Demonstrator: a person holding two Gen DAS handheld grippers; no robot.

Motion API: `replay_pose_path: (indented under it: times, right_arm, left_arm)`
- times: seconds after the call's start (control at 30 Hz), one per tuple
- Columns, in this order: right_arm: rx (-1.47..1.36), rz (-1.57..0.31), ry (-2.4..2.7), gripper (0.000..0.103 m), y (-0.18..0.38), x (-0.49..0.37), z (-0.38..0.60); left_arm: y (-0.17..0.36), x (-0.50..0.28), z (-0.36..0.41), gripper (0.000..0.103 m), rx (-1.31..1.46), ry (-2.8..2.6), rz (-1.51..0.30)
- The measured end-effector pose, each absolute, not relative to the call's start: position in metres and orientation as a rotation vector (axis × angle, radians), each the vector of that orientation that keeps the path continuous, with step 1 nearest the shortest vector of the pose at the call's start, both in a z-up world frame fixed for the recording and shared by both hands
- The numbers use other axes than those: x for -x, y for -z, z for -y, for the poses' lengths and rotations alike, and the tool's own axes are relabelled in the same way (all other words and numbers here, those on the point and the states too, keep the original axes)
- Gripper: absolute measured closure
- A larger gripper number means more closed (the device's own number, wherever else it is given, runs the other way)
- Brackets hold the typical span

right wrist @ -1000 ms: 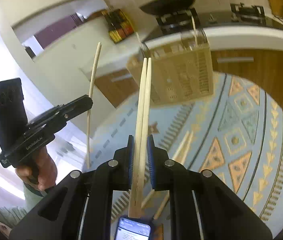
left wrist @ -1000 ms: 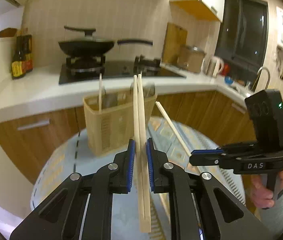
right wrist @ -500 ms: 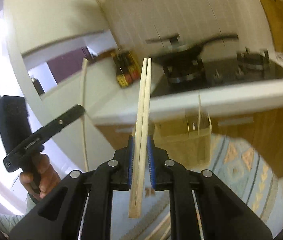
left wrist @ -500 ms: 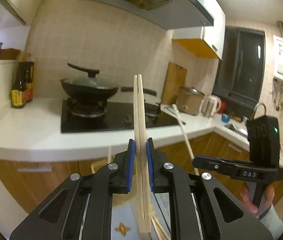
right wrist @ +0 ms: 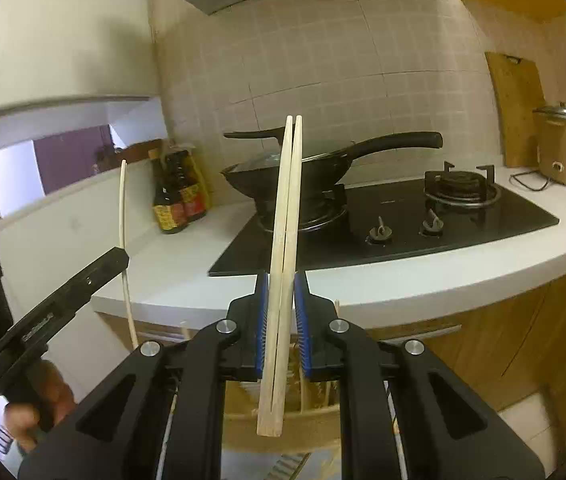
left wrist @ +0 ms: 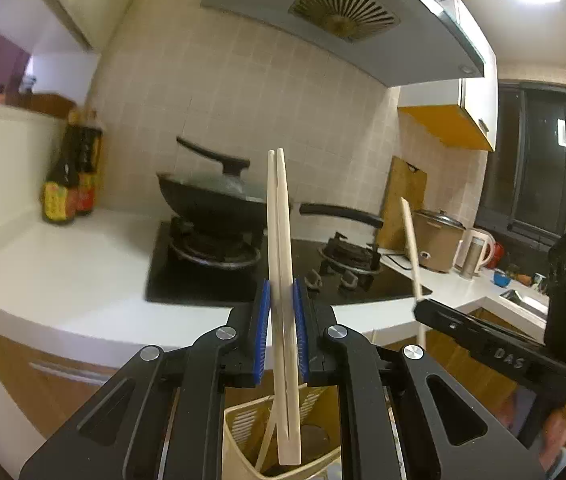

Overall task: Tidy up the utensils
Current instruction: 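Carry both chopstick pairs above the holder and release them inside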

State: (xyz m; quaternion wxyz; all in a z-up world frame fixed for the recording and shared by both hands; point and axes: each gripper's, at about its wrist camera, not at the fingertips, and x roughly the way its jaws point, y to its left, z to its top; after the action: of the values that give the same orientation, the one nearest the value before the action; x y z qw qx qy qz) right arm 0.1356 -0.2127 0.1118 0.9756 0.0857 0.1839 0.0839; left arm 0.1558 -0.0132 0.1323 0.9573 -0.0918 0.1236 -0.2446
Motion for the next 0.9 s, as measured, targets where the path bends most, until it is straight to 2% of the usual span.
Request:
replay_pose_path:
  times: [0.43,0.9]
  right_arm:
    - [-0.137,-0.385,-0.019,0.092,-0.074,-0.181,0.216]
    - [-0.163,-0.277,0.01,0.091,-0.058,-0.16,0.217]
  left_arm:
    - [-0.107,-0.18,0.016,0.093,0.155,0.39,-0.204]
    - [-0.085,-0.163,0.019,0.092,0.102,0.367,-0.154]
